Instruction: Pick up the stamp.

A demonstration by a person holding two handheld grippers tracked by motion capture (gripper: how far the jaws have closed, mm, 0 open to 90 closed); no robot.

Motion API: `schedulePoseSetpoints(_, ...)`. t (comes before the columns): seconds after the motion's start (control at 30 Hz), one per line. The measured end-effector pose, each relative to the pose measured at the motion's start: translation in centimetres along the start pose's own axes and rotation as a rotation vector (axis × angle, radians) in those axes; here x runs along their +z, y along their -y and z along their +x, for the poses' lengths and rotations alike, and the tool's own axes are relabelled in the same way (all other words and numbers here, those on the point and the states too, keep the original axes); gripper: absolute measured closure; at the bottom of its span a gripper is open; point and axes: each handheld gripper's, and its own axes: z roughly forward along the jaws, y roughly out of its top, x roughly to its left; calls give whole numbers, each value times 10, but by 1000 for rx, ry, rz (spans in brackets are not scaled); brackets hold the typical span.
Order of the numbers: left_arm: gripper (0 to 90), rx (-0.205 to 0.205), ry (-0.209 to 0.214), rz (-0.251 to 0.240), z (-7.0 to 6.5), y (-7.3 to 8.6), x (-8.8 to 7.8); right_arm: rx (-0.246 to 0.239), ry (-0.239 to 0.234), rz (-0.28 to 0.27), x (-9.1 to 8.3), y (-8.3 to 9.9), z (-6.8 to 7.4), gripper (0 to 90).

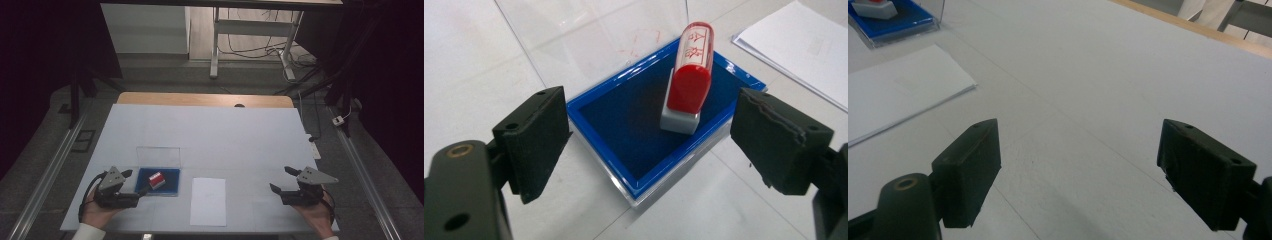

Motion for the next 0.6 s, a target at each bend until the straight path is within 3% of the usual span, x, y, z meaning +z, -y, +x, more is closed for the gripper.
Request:
schedulePoseSetpoints(0.27,164,-16,-4,-11,2,1,-4,16,-23,-5,3,-1,-1,198)
schedulePoseSetpoints(0.6,170,0,-7,-17,-1,-2,-7,7,-24,-3,4,-2,3,222)
